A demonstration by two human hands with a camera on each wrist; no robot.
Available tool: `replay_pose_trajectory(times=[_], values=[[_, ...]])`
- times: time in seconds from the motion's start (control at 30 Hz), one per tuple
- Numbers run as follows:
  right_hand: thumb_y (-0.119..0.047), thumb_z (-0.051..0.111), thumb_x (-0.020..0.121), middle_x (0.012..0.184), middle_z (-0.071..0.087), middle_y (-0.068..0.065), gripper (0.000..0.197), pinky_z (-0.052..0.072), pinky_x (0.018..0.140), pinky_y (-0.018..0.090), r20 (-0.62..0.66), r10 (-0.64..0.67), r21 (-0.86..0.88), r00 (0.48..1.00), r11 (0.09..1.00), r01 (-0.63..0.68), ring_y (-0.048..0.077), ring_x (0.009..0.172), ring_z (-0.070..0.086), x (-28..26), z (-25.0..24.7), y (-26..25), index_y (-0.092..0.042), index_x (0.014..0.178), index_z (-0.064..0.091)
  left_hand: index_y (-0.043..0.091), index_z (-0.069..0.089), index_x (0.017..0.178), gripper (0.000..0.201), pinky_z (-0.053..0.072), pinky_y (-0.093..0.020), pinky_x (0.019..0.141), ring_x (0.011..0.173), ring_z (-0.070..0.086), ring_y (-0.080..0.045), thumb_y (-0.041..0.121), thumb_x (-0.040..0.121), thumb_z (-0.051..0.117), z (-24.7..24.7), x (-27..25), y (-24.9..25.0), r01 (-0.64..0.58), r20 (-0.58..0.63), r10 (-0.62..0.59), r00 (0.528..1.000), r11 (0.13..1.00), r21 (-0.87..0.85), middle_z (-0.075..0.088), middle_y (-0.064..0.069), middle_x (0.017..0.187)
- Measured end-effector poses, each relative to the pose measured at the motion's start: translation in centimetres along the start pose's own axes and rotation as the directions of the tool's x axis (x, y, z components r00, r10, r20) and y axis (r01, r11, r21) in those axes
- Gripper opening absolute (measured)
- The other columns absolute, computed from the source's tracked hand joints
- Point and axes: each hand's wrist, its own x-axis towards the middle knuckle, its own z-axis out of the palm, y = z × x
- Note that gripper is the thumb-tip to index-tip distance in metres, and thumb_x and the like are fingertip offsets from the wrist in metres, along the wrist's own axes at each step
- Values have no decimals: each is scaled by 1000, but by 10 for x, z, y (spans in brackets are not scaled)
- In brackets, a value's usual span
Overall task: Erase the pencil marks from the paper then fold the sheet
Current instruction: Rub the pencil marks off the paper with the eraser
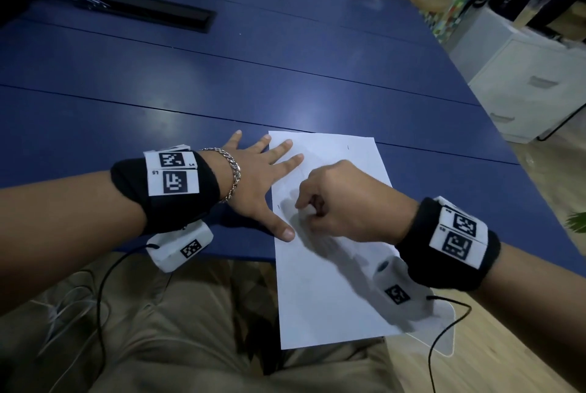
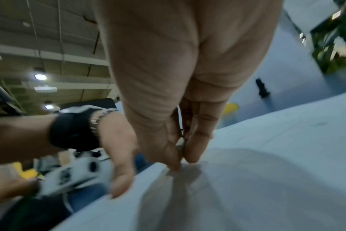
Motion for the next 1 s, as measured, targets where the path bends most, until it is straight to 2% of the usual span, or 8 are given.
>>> replay_pose_trajectory(times=[0.17, 0.37, 0.6, 0.7, 0.77, 0.87, 0.93, 1.0], values=[[-23, 71, 77, 77, 63, -10, 20, 54, 69, 30, -128, 161, 8, 979, 987, -162, 17, 78, 62, 11, -9, 21, -18, 96, 75, 42, -29, 156, 146, -10, -72, 119, 157, -25, -26, 111, 48, 40, 2, 1, 0, -1, -3, 1, 1000, 1000, -4, -33, 9, 167], [-24, 66, 81, 80, 65, -3, 16, 51, 69, 34, -1, -50, -48, 999, 998, 50, 18, 71, 59, -7, 5, -11, -18, 93, 75, 41, -28, 157, 146, -10, -72, 119, 157, -25, -26, 109, 51, 44, -1, -2, 2, 5, 9, -5, 1000, 1000, 1, -34, 9, 167], [-14, 73, 80, 79, 68, -11, 14, 51, 68, 23, -176, 215, 17, 961, 976, -215, 7, 73, 61, -21, -11, 52, -18, 94, 75, 33, -22, 161, 148, -13, -66, 122, 158, -18, -26, 104, 55, 53, -3, -6, -1, -62, -38, 61, 997, 997, -42, -22, 10, 171], [-19, 71, 82, 77, 66, -13, 9, 49, 63, 17, -118, 207, 25, 971, 978, -206, 2, 73, 62, -33, -4, 46, -22, 90, 73, 23, -6, 166, 144, 11, -53, 128, 157, 9, -26, 97, 62, 60, -6, -6, -7, -118, -149, 101, 984, 987, -109, 8, 2, 171], [-23, 70, 81, 75, 65, -13, 8, 48, 63, 17, -49, 176, -12, 983, 984, -177, 2, 72, 61, -34, -7, 44, -25, 89, 72, 23, 3, 166, 138, 20, -45, 126, 151, 19, -26, 96, 63, 60, -5, -5, -11, -114, -196, 99, 976, 991, -69, 15, -2, 167], [-24, 72, 78, 81, 67, -13, 15, 50, 65, 18, 35, 111, -79, 993, 991, -108, 4, 73, 62, -19, -22, 43, -30, 92, 74, 29, -4, 166, 140, 3, -56, 128, 159, 1, -26, 101, 61, 54, -4, -2, -13, -81, -133, 79, 988, 997, -11, -8, 10, 174], [-22, 75, 79, 86, 66, -12, 21, 45, 65, 12, 21, 53, -58, 998, 997, -52, 2, 71, 61, 0, -28, 42, -29, 98, 77, 33, -11, 164, 143, -8, -64, 124, 160, -9, -24, 103, 57, 54, -4, -2, -13, -54, -90, 52, 995, 998, -24, -17, 17, 171], [-21, 76, 81, 87, 67, -11, 23, 50, 71, 17, -33, 3, -15, 999, 1000, -4, 2, 73, 61, 21, -29, 40, -26, 104, 78, 36, -18, 162, 147, -15, -68, 120, 158, -19, -27, 104, 54, 54, -5, -2, -12, -20, -58, 17, 998, 998, -57, -24, 22, 168]])
